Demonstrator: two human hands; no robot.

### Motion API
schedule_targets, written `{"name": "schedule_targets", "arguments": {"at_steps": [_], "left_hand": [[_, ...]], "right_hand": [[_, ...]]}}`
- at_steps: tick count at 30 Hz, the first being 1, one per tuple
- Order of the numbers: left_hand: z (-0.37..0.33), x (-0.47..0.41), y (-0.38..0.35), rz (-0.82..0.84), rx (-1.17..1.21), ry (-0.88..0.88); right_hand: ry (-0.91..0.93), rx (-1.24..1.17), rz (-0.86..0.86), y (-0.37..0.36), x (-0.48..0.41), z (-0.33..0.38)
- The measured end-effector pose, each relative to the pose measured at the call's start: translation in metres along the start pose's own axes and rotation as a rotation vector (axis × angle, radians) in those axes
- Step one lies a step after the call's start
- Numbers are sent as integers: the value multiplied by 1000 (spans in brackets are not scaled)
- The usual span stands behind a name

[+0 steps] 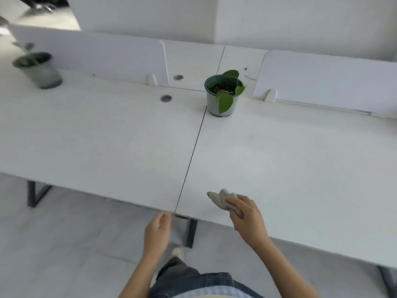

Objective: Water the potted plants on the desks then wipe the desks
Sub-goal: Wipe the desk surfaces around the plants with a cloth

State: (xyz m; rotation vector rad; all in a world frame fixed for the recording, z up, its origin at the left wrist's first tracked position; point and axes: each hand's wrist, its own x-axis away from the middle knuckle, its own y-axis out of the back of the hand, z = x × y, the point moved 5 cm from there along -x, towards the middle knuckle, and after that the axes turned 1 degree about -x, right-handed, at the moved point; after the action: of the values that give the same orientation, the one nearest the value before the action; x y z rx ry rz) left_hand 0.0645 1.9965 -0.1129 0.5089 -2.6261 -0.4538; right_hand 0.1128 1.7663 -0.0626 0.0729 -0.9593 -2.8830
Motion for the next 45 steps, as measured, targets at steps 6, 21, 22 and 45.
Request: {"name": "schedule_targets", "arguments": {"at_steps": [6, 21, 22, 45], "left_hand": [[57, 88, 6, -104, -19, 180], [105, 173, 89, -345, 16, 269], [115, 178, 100, -358, 20, 284], [282, 126, 406, -498, 264, 562]], "right_hand": [[49, 27, 282, -31, 52, -19], [151, 116, 619, -122, 106, 34], [179, 123, 631, -136, 109, 45], [337, 272, 810, -444, 154, 257]]}}
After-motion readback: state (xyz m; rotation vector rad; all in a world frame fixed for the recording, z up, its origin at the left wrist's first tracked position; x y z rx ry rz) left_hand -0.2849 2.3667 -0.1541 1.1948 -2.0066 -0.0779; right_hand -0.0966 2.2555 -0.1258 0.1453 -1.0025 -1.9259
